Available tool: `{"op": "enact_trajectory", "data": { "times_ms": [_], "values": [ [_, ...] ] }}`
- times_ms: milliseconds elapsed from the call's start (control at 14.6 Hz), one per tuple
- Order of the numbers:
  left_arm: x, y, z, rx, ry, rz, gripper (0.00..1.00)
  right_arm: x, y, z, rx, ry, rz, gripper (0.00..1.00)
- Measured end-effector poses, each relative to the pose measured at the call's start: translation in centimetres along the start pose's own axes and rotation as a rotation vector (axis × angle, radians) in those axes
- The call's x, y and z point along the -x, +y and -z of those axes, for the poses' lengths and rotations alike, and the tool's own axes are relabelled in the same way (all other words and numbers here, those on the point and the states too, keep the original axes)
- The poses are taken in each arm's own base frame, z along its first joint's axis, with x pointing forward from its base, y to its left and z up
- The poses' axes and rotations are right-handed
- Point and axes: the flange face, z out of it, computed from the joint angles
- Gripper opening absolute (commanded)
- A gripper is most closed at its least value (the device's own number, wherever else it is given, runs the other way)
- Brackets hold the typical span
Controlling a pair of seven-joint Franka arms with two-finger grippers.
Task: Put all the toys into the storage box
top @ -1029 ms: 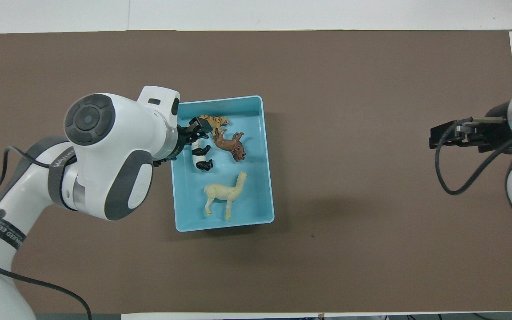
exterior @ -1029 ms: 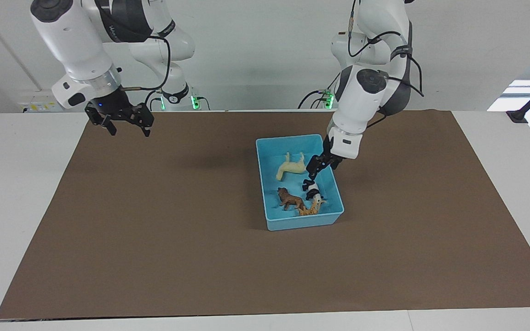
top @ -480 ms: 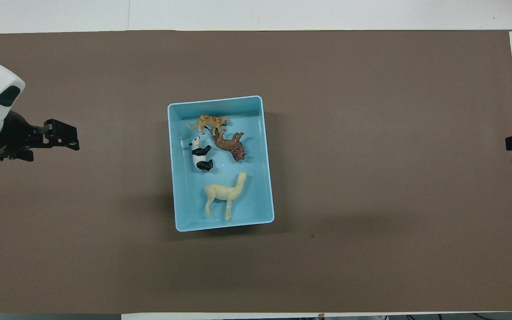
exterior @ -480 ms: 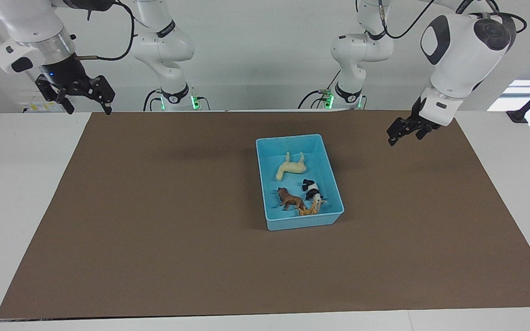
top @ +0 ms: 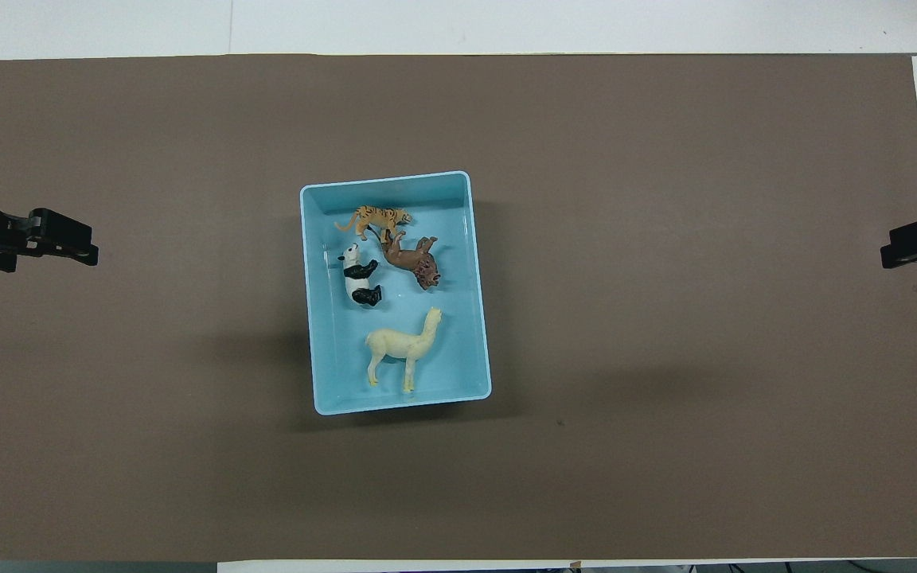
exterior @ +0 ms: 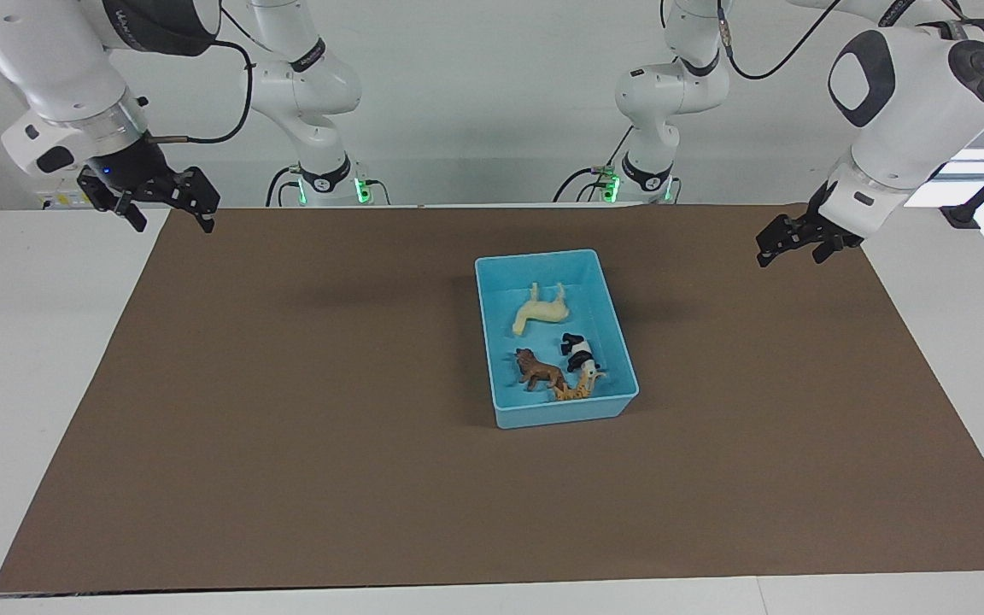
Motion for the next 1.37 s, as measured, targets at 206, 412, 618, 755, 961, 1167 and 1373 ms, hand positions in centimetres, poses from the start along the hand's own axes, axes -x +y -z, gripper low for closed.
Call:
{"op": "enact_trajectory", "data": {
  "times_ms": [206, 412, 618, 755, 961, 1167, 1373],
  "values": [
    [-0.1, 0.6, 0.0, -0.001, 0.001, -0.025, 1.00, 0.0, -0.1, -0.1, 0.000, -0.005, 0.002, 1.00],
    [-0.1, 1.4, 0.2, -0.002, 0.004, -0.038, 1.00, 0.0, -0.1, -0.1, 0.000, -0.006, 0.002, 1.00],
    [-0.1, 1.1, 0.6, -0.002, 0.013, -0.033, 1.00, 0.0, -0.1, -0.1, 0.000, -0.006, 0.002, 1.00],
    [0.3, 0.9, 1.3, -0.003, 0.021, -0.029, 1.00, 0.0, -0.1, -0.1, 0.000, -0.006, 0.002, 1.00],
    [0.7, 1.1, 1.9, -0.005, 0.029, -0.032, 1.00, 0.0, -0.2, -0.1, 0.000, -0.006, 0.003, 1.00],
    [0.7, 1.1, 1.9, -0.005, 0.030, -0.032, 1.00, 0.0, -0.2, -0.1, 0.000, -0.006, 0.003, 1.00],
    [0.7, 1.0, 1.9, -0.005, 0.030, -0.030, 1.00, 0.0, -0.2, -0.1, 0.000, -0.006, 0.004, 1.00]
  ]
}}
